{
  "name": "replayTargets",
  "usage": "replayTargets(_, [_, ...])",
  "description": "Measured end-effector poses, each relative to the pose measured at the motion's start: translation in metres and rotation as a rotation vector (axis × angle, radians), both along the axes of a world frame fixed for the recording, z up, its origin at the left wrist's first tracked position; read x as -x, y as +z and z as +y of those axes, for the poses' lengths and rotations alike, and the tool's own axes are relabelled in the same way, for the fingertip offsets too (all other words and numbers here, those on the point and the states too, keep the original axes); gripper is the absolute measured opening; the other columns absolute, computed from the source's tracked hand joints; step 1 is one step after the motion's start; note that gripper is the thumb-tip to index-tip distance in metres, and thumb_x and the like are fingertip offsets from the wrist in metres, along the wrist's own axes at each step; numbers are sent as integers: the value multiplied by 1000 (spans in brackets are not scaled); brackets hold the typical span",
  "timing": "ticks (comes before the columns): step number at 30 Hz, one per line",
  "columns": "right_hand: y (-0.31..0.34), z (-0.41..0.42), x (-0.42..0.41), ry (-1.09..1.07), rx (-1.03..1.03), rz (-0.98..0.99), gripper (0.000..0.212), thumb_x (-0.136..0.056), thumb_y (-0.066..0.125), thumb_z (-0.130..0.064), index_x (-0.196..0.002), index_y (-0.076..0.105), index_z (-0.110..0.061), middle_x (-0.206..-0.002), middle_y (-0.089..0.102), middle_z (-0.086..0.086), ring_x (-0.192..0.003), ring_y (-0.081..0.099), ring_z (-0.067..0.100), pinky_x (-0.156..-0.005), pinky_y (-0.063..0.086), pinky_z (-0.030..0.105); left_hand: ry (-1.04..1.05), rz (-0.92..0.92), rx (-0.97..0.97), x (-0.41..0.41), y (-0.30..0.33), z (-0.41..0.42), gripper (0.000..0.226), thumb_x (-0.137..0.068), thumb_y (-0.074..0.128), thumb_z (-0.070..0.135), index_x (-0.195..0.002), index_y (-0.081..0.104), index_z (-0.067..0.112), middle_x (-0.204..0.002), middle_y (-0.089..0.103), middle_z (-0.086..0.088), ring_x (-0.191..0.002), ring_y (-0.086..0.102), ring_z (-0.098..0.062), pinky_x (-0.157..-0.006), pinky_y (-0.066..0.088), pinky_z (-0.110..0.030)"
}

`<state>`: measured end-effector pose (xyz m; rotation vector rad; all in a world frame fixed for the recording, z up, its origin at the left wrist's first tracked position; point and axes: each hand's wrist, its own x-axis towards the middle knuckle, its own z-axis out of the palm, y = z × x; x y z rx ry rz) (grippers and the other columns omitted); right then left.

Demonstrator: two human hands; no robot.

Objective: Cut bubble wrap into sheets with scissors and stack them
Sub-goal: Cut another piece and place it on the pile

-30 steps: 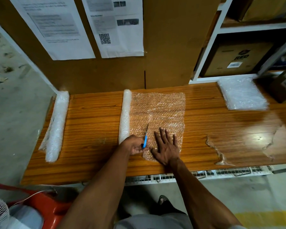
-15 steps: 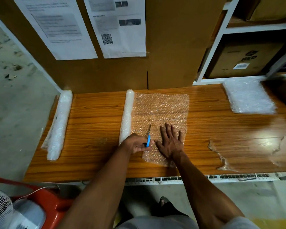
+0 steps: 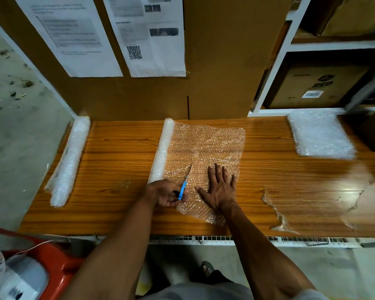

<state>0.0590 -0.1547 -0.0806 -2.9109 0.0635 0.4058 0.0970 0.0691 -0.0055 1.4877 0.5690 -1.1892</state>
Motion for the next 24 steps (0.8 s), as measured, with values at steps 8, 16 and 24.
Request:
replayTargets(8, [4,-12,2,26,-9,24,108,-86,11,-94,-167,-11,-26,-170,-28,5,-159,-22,31,-124,-10,66,-14,22,42,-5,6,-17,13,-100,66,14,-111,69,9,-114,76,-11,-99,75,-20,-83,57,-31])
replayTargets(16, [8,-22,1,24,10,30,111,-82,12,-97,-166,-15,-28,-169,-30,8,-157,-25,33,-124,-13,65,-17,59,42,-9,8,-17,14,-104,57,12,-113,67,11,-114,74,-13,-99,72,-23,-80,58,-41])
replayTargets(24, [9,-25,-4,-17,-27,56,122,-75,23,-103,-166,-15,-29,-168,-33,5,-157,-26,31,-124,-13,63,-94,96,61,-21,12,-22,67,-79,79,51,-120,62,0,-119,66,-14,-104,66,-25,-78,61,-40])
